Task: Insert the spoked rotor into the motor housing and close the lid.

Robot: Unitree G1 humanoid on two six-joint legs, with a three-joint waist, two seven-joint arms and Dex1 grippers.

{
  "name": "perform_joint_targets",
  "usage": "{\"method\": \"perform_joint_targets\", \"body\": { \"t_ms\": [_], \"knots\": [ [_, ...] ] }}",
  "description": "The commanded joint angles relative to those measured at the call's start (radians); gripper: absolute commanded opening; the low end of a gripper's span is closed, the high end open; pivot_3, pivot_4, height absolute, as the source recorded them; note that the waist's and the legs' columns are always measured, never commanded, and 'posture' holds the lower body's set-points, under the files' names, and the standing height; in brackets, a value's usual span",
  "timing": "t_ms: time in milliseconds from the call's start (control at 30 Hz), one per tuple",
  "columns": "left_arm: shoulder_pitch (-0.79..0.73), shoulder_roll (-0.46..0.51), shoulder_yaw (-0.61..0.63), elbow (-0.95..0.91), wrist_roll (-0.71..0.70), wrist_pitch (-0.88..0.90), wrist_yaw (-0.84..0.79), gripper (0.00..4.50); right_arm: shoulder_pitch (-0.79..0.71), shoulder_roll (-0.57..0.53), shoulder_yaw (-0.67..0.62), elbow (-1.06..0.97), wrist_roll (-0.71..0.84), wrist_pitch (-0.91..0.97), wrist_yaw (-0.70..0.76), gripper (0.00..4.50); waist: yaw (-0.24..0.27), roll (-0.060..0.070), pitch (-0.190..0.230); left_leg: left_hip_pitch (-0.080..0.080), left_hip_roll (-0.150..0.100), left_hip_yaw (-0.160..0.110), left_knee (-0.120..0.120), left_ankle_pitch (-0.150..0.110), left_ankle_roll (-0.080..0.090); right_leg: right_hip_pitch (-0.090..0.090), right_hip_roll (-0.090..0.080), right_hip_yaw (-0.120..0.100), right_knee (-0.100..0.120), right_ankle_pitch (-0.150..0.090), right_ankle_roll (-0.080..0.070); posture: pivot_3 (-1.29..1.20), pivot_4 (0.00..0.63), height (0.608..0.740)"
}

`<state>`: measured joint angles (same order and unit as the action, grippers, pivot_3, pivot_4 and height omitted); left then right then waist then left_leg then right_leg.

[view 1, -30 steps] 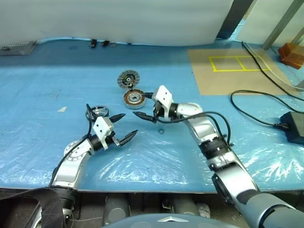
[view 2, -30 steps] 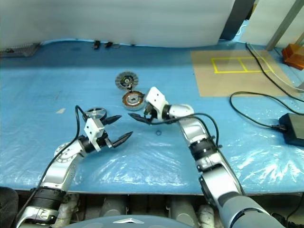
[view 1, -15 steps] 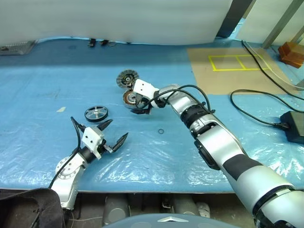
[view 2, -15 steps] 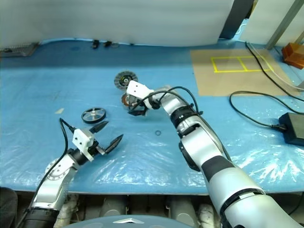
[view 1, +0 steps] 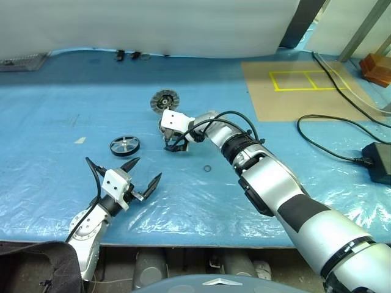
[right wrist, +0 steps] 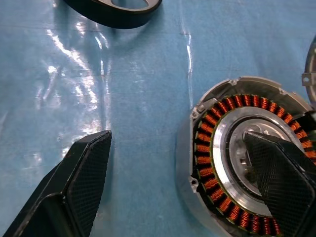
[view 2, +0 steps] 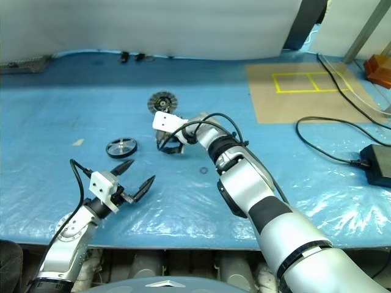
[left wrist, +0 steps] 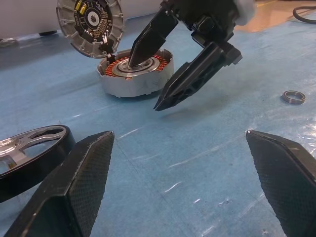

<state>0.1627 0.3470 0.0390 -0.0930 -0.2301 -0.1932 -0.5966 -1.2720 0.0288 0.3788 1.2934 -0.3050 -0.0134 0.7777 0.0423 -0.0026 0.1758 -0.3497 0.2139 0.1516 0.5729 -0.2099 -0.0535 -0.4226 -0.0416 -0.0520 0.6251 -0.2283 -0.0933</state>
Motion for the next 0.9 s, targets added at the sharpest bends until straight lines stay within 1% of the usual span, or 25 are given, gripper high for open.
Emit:
{"method": "perform_joint_targets", "body": {
  "t_ms": [33,167,333,733,900],
  "knots": [
    [-0.006,0.011,0.019,-0.037,-0.008,-0.010,0.003,4.50,-0.041,-0.004,-0.025,0.011,-0.004,-0.004,-0.029,4.49,0.002,0.001,0.001,0.000,0.000,0.000,0.000,0.000,0.000,0.000,0.000,0.000,0.000,0.000,0.000,0.00,0.150,0.740],
    [-0.013,0.014,0.014,-0.022,-0.007,-0.012,-0.002,4.50,-0.055,-0.011,-0.050,0.019,0.000,0.006,-0.045,4.49,0.001,0.001,0.001,-0.001,0.000,0.000,0.001,0.000,0.000,0.000,0.000,0.000,0.000,0.000,0.000,0.00,0.150,0.740],
    [-0.033,0.012,0.009,-0.015,-0.005,-0.008,-0.003,4.50,-0.025,-0.012,-0.044,0.038,-0.019,0.047,-0.035,4.49,0.000,0.002,0.001,-0.001,0.000,0.000,0.000,0.000,0.000,0.000,0.000,0.000,0.000,0.000,0.000,0.00,0.150,0.740],
    [-0.029,0.013,0.007,-0.013,-0.001,-0.008,-0.005,4.50,0.002,-0.004,-0.023,0.042,-0.053,0.023,-0.041,4.49,0.000,0.002,0.001,0.000,0.001,0.001,0.001,0.000,0.000,0.000,0.000,0.000,0.000,0.000,0.000,0.00,0.150,0.740],
    [-0.028,0.016,0.010,-0.009,-0.002,-0.007,-0.007,4.50,0.006,-0.002,-0.011,0.037,-0.072,-0.019,-0.032,4.49,0.000,0.002,0.001,0.000,0.001,0.001,0.001,0.000,0.000,0.000,0.000,0.000,0.001,0.000,0.000,0.00,0.150,0.740]
  ]
}}
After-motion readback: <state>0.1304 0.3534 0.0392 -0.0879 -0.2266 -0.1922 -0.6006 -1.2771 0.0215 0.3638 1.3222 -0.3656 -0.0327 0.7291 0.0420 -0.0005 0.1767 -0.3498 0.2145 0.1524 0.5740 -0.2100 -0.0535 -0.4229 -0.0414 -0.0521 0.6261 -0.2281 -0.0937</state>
